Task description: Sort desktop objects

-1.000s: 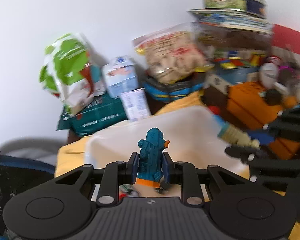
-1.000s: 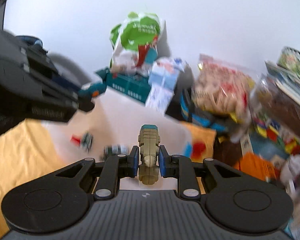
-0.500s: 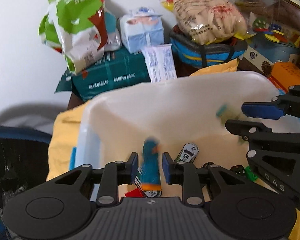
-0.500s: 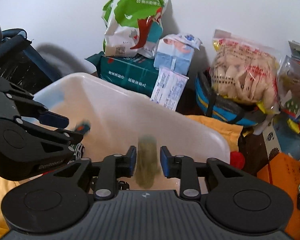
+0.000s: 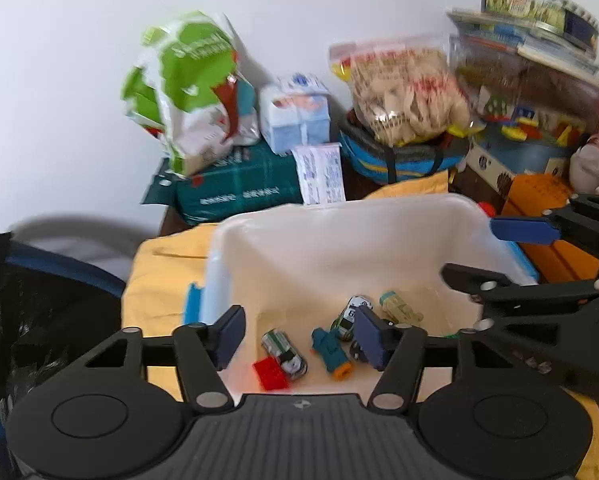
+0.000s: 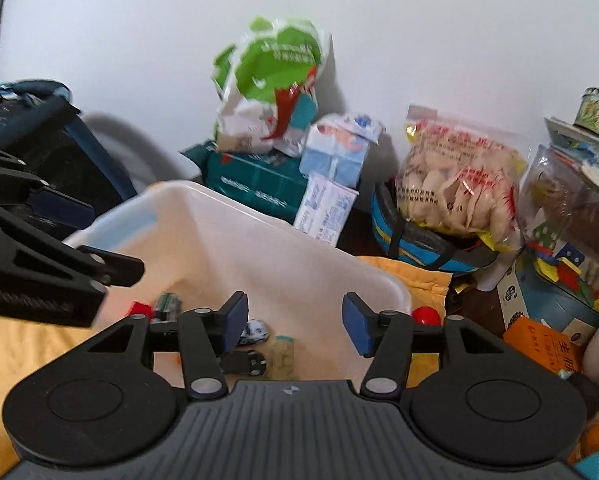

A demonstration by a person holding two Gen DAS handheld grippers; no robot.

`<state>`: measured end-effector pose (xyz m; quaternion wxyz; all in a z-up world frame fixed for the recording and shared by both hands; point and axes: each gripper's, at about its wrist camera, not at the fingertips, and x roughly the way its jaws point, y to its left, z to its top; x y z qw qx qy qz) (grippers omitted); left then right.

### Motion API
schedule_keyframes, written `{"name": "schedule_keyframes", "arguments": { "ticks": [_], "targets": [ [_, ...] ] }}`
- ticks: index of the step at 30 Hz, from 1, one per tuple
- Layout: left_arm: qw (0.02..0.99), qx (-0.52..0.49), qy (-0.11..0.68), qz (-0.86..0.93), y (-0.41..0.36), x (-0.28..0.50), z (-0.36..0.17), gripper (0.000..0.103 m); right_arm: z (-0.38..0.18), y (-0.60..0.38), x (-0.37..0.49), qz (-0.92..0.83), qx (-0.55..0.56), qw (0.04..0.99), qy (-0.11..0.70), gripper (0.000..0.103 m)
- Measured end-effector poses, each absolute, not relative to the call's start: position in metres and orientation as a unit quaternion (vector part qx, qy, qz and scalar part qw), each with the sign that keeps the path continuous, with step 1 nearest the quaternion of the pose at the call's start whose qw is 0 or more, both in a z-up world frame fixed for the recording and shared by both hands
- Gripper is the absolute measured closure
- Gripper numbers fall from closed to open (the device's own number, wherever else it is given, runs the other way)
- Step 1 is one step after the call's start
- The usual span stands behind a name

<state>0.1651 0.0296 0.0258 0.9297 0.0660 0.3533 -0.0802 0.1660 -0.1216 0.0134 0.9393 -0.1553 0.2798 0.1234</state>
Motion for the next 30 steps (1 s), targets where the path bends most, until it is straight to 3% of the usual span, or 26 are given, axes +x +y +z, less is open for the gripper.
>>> {"name": "schedule_keyframes", "arguments": {
  "ticks": [8, 14, 17, 23, 25, 30],
  "targets": [
    [0.901, 0.084, 0.419, -0.073, 0.062, 0.086, -0.029, 0.038, -0.018, -0.152, 0.076, 0.192, -0.151, 0.922, 0.302, 0.047],
    [0.869, 0.089, 0.482, -0.062, 0.066, 0.050, -0.076, 0.039, -0.089, -0.151, 0.047, 0.196, -0.188, 0.877, 0.397, 0.062],
    [0.863, 0.077, 0.495, -0.069, 0.064, 0.042, -0.083, 0.039, -0.100, -0.142, 0.044, 0.202, -0.193, 0.875, 0.395, 0.069],
    [0.863, 0.087, 0.490, -0.089, 0.050, 0.029, -0.085, 0.039, -0.126, -0.117, 0.048, 0.177, -0.257, 0.865, 0.392, 0.074],
    [0.863, 0.091, 0.487, -0.095, 0.046, 0.027, -0.085, 0.039, -0.132, -0.115, 0.046, 0.162, -0.279, 0.865, 0.383, 0.084],
    [0.861, 0.087, 0.492, -0.096, 0.045, 0.029, -0.091, 0.039, -0.120, -0.141, 0.055, 0.164, -0.175, 0.875, 0.420, 0.086]
  ]
}}
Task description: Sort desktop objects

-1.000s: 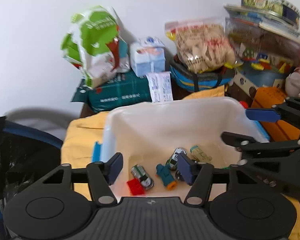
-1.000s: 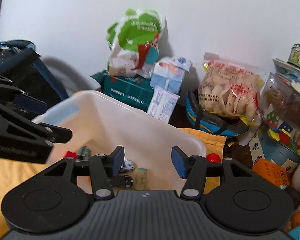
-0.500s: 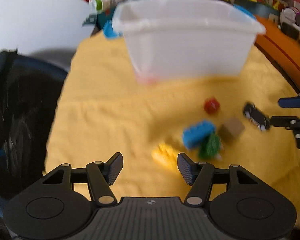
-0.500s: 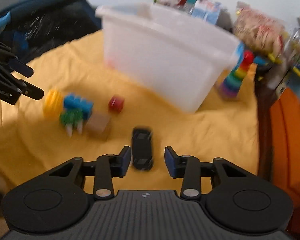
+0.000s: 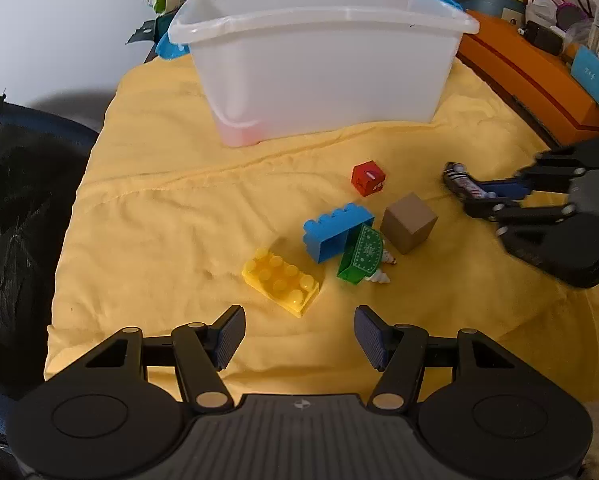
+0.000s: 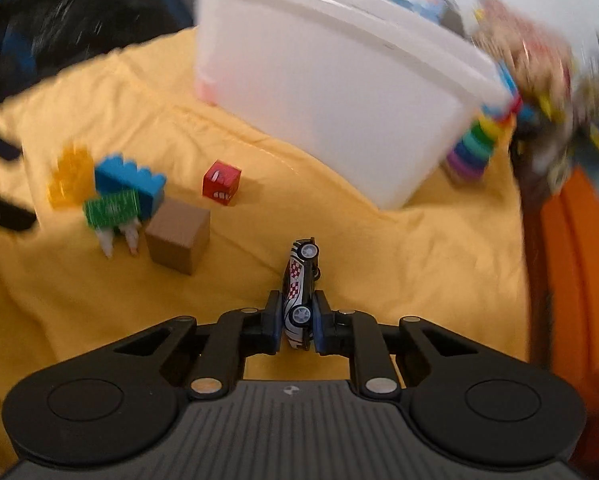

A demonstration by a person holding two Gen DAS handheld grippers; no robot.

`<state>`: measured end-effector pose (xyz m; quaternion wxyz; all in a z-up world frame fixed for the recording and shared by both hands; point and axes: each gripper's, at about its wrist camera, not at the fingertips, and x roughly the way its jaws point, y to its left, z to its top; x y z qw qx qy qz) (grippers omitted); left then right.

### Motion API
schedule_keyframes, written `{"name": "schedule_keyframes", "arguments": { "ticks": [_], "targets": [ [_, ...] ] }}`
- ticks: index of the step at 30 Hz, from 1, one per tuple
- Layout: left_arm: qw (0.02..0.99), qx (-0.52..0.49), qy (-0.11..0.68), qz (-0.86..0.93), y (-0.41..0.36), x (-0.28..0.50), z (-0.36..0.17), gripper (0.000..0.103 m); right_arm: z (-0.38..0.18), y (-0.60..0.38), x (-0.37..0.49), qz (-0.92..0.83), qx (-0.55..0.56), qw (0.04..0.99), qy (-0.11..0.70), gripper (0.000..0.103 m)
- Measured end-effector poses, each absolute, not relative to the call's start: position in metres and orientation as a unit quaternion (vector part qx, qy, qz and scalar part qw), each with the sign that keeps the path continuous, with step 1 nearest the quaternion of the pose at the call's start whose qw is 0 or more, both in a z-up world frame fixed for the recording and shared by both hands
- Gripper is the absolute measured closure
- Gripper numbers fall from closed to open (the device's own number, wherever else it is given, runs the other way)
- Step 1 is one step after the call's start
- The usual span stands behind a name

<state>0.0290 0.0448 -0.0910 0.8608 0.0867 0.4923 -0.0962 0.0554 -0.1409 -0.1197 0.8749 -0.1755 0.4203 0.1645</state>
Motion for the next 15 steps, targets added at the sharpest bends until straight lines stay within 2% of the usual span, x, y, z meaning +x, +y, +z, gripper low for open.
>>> {"name": "schedule_keyframes", "arguments": {
  "ticks": [4, 6, 9, 10, 13, 15],
  "targets": [
    [0.860, 0.072, 0.498, -0.085, 0.052, 0.035, -0.098, 0.039, -0.113, -0.185, 0.062, 0.209, 0.072, 0.845, 0.487, 0.086],
    [0.859, 0.063, 0.502, -0.080, 0.056, 0.038, -0.102, 0.039, -0.122, -0.199, 0.064, 0.218, 0.147, 0.821, 0.507, 0.086],
    [0.853, 0.041, 0.515, -0.072, 0.060, 0.043, -0.108, 0.039, -0.129, -0.210, 0.063, 0.205, 0.172, 0.816, 0.513, 0.080],
    [0.853, 0.034, 0.517, -0.069, 0.062, 0.046, -0.109, 0.039, -0.128, -0.212, 0.061, 0.195, 0.166, 0.821, 0.511, 0.071],
    [0.853, 0.022, 0.518, -0.062, 0.061, 0.052, -0.110, 0.039, -0.118, -0.210, 0.057, 0.156, 0.105, 0.851, 0.490, 0.056],
    [0.853, 0.016, 0.519, -0.055, 0.059, 0.057, -0.111, 0.039, -0.112, -0.209, 0.057, 0.150, 0.081, 0.861, 0.479, 0.055]
  ]
}}
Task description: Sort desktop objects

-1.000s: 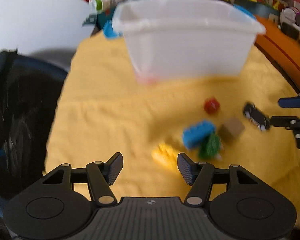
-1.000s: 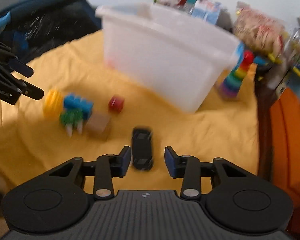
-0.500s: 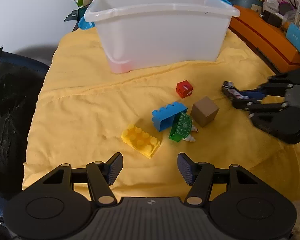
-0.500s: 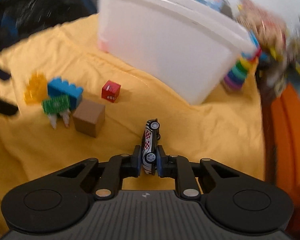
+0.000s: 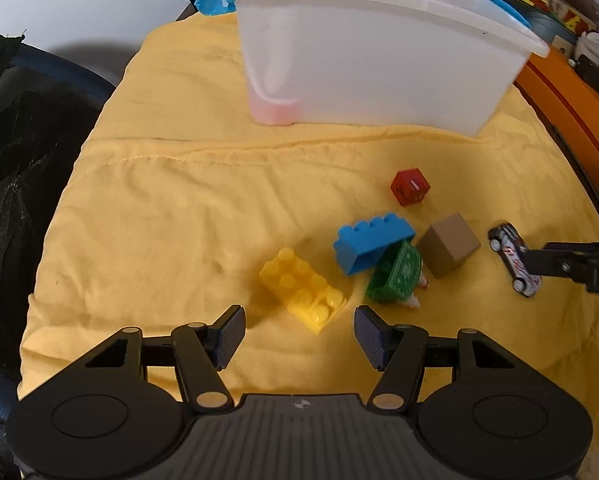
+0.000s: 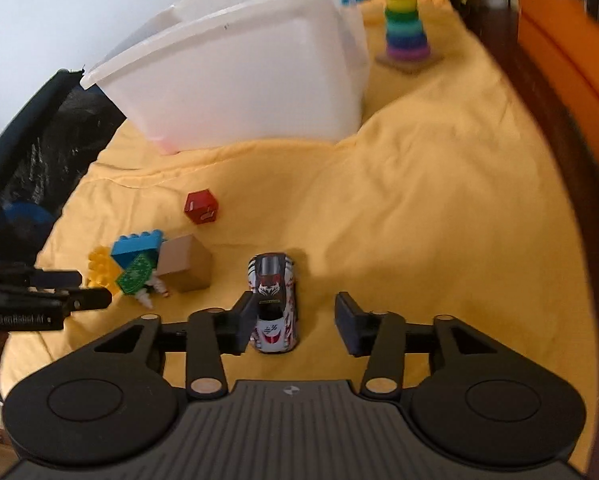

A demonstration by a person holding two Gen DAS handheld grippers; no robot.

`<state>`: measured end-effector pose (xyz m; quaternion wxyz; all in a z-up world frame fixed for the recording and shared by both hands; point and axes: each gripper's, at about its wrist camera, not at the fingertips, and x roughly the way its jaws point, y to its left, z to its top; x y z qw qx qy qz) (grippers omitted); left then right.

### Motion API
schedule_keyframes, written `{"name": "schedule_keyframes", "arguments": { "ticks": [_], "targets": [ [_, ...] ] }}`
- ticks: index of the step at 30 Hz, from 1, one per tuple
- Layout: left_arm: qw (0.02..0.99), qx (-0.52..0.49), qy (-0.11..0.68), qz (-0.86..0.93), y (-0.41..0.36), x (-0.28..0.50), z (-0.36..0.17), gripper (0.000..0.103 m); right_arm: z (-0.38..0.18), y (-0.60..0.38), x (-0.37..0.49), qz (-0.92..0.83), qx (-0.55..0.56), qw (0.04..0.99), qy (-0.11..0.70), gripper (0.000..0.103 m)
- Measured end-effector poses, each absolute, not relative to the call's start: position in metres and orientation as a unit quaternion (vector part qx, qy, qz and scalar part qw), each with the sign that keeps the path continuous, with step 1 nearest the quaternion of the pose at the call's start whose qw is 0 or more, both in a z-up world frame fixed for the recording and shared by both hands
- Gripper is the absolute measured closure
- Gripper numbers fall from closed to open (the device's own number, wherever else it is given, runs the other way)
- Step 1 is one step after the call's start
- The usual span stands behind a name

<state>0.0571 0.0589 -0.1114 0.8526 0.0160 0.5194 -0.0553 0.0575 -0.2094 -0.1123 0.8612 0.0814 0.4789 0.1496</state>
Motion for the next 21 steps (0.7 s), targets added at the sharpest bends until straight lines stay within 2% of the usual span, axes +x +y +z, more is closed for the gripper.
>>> {"name": "schedule_keyframes", "arguments": {
  "ticks": [4, 5, 6, 7, 9, 17, 19, 21],
  "targets": [
    [0.847, -0.015, 0.530, -0.040, 0.062, 0.068, -0.118, 0.040, -0.104, -0.203, 0.055, 0.132, 0.034, 0.879, 0.457, 0.055],
    [0.847, -0.014, 0.531, -0.031, 0.063, 0.070, -0.122, 0.044, -0.102, -0.200, 0.054, 0.130, 0.019, 0.883, 0.450, 0.055],
    [0.849, -0.005, 0.528, -0.025, 0.064, 0.070, -0.122, 0.052, -0.100, -0.196, 0.052, 0.131, 0.006, 0.887, 0.442, 0.055],
    [0.851, 0.008, 0.525, -0.021, 0.065, 0.070, -0.122, 0.067, -0.097, -0.192, 0.051, 0.139, -0.003, 0.889, 0.435, 0.055],
    [0.850, 0.020, 0.526, -0.029, 0.070, 0.069, -0.120, 0.074, -0.090, -0.180, 0.050, 0.178, -0.026, 0.890, 0.419, 0.055],
    [0.835, 0.073, 0.540, -0.083, 0.098, 0.065, -0.118, 0.074, -0.077, -0.097, 0.063, 0.320, -0.148, 0.858, 0.373, 0.061],
    [0.834, 0.073, 0.541, -0.083, 0.105, 0.067, -0.117, 0.074, -0.082, -0.079, 0.074, 0.328, -0.168, 0.846, 0.386, 0.070],
    [0.833, 0.070, 0.542, -0.085, 0.107, 0.068, -0.117, 0.074, -0.085, -0.069, 0.077, 0.343, -0.169, 0.834, 0.397, 0.073]
  ]
}}
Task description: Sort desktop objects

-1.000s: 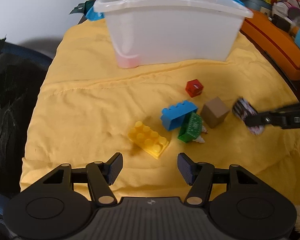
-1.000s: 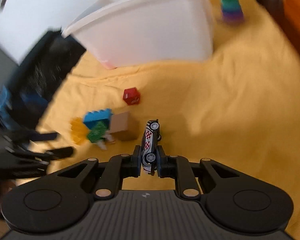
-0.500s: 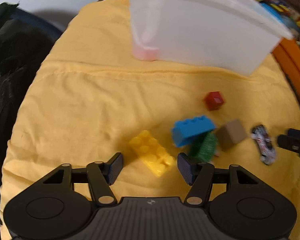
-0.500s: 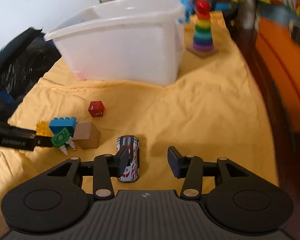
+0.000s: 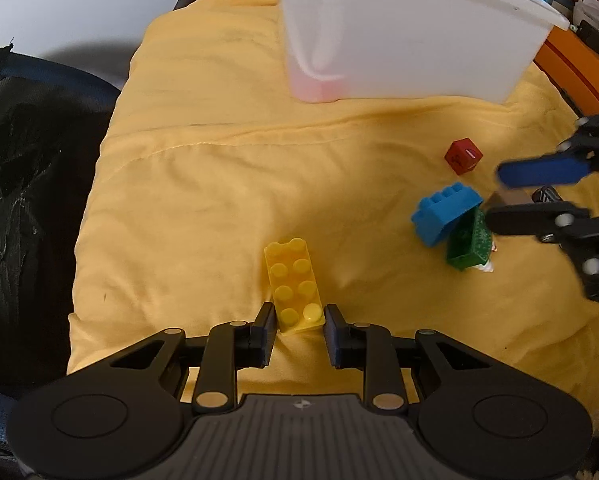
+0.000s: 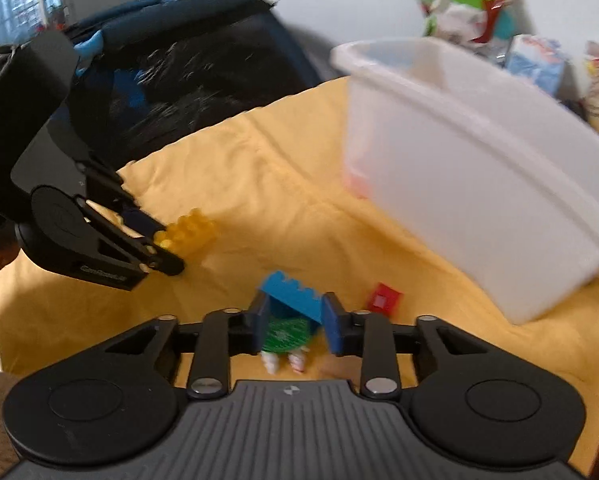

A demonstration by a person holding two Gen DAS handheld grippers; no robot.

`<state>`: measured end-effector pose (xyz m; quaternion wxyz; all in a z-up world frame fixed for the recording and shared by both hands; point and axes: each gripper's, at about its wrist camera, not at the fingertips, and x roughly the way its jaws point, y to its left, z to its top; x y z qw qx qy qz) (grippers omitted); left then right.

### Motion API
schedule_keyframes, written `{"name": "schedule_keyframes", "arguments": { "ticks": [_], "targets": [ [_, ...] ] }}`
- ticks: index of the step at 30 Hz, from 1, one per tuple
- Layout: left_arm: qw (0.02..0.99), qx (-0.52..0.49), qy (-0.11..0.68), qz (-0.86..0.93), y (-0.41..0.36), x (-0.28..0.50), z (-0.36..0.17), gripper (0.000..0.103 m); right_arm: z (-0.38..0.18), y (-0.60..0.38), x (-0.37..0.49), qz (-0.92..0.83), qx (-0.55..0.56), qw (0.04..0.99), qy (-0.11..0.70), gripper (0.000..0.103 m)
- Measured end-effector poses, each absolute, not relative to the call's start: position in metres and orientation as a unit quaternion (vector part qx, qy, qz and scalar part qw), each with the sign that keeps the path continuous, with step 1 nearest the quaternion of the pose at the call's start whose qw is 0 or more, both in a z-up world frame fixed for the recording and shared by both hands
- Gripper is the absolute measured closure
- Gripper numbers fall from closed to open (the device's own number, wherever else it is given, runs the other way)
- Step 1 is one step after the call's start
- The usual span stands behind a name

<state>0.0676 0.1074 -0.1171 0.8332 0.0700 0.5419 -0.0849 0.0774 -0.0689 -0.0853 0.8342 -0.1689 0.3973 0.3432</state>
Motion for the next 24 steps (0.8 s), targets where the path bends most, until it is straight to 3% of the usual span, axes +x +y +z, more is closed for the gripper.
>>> {"name": "schedule_keyframes", "arguments": {
  "ticks": [5, 10, 18, 24],
  "targets": [
    [0.837, 0.070, 0.536, -0.089, 0.107, 0.066, -0.119, 0.073, -0.103, -0.055, 0.076, 0.375, -0.133, 0.805, 0.441, 0.078],
    [0.837, 0.062, 0.536, -0.094, 0.110, 0.066, -0.119, 0.073, -0.117, -0.067, 0.073, 0.282, -0.147, 0.827, 0.463, 0.081],
    [0.836, 0.069, 0.534, -0.103, 0.109, 0.064, -0.118, 0.072, -0.087, -0.073, 0.066, 0.283, -0.121, 0.859, 0.408, 0.078],
    [0.837, 0.068, 0.533, -0.102, 0.107, 0.063, -0.118, 0.072, -0.097, -0.053, 0.094, 0.245, -0.107, 0.865, 0.424, 0.079]
  ]
}}
